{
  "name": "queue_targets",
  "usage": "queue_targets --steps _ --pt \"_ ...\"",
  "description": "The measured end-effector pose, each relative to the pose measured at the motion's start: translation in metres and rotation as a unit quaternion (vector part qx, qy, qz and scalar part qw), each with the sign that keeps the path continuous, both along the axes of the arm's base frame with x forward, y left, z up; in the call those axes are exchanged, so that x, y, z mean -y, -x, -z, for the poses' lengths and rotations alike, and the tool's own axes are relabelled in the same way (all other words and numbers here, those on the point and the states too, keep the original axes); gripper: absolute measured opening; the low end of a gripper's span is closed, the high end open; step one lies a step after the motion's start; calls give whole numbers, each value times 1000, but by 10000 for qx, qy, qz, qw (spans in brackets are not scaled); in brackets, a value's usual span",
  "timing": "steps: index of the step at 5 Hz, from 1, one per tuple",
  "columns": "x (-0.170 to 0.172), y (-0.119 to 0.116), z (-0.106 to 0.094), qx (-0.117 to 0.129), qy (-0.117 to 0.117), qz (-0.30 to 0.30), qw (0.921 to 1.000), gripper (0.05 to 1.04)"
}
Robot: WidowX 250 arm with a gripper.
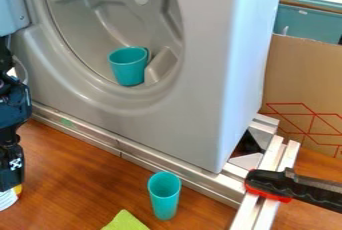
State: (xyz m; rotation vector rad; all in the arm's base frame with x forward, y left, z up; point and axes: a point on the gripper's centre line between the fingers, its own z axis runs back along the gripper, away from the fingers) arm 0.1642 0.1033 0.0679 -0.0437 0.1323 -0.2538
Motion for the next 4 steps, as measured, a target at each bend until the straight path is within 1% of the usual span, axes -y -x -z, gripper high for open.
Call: queue_targets --steps 1,2,3,4 --pt "1 2 3 -90 41 -11 10000 1000" --pt "-4 6 8 -872 -290 8 9958 1000" --pt "-12 16 9 -1319 -734 -567 9869 1000" --pt "-24 43 19 -1622 -833 -947 9787 1000"
